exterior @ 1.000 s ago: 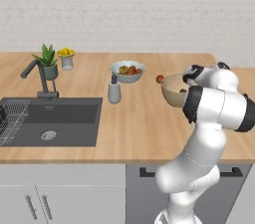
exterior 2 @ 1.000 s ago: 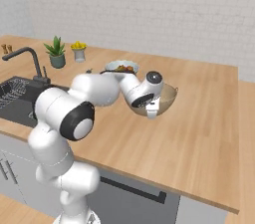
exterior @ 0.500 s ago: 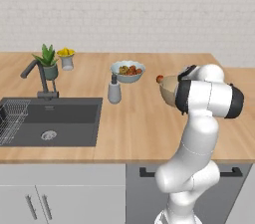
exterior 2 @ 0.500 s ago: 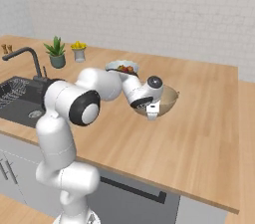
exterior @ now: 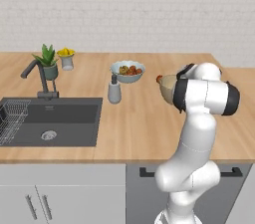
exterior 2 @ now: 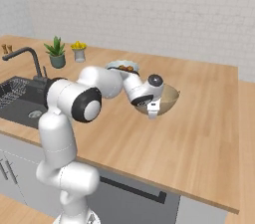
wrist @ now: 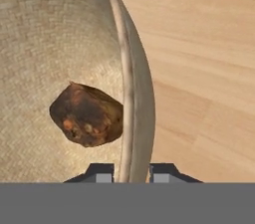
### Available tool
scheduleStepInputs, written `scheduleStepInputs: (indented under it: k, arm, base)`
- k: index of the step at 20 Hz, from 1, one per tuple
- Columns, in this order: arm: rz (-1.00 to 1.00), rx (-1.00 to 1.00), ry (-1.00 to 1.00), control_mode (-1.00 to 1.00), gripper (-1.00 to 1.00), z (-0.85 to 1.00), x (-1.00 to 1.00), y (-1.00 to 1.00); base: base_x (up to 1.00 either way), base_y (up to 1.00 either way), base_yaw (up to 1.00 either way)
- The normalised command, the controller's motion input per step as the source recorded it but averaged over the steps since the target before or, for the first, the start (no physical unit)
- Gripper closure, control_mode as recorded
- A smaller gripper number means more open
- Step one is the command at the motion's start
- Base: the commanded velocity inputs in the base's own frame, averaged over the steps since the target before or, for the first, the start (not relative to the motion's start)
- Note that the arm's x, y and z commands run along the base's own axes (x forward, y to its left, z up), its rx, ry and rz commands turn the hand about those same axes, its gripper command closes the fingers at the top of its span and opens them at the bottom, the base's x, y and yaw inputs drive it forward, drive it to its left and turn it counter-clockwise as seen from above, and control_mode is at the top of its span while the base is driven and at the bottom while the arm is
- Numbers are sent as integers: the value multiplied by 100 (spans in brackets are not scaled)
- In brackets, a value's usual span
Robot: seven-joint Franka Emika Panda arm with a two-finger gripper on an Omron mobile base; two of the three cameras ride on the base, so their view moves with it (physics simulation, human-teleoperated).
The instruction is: Open the cabinet, pick up the bread from the cabinet and place it in the basket. Then move the basket to the dining counter.
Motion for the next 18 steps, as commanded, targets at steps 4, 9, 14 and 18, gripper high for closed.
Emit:
scheduleStepInputs:
  k: [4, 9, 14, 18]
  arm:
    - [0, 0, -2, -100, -100, 0, 1, 0]
    - [0, 0, -6, -100, -100, 4, 0, 4]
    - [1, -3, -9, -100, -100, 72, -25, 6]
    - [0, -20, -7, -100, -100, 100, -92, 33]
  base:
    - [0, 0, 0]
    - [0, 0, 0]
    - [0, 0, 0]
    - [0, 0, 0]
